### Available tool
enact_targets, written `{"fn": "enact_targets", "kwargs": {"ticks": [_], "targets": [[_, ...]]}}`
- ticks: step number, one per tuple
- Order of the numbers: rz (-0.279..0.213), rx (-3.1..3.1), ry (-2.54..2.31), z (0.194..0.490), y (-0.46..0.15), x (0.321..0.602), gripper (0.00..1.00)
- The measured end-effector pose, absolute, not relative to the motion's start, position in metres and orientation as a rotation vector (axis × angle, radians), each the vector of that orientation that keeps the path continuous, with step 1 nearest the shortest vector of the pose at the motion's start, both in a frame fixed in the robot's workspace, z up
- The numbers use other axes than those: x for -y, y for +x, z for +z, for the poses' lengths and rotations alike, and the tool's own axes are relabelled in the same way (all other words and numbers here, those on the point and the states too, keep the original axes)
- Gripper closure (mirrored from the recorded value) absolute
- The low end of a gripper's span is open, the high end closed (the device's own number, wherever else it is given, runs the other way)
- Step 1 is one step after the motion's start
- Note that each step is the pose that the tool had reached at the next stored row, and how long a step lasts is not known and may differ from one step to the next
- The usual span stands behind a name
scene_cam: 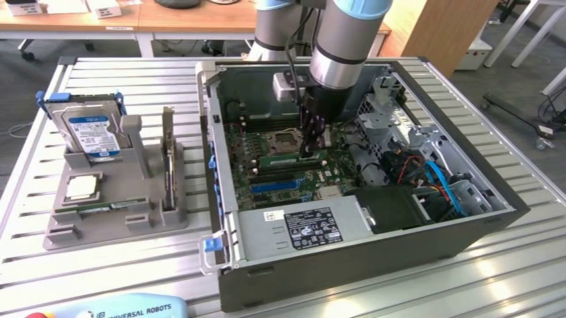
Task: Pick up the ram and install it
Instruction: 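Insert the ram into the slot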
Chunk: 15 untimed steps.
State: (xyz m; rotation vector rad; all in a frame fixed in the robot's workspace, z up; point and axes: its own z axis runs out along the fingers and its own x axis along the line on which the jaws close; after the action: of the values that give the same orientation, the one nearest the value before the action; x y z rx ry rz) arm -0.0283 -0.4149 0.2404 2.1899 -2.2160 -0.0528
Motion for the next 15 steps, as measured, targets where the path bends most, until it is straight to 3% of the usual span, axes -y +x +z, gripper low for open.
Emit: {"fn": "enact_targets", "kwargs": {"ticks": [15], "targets": [[-0.053,2.221,2.185,0.2388,-0.0283,0.4148,0.89]]}}
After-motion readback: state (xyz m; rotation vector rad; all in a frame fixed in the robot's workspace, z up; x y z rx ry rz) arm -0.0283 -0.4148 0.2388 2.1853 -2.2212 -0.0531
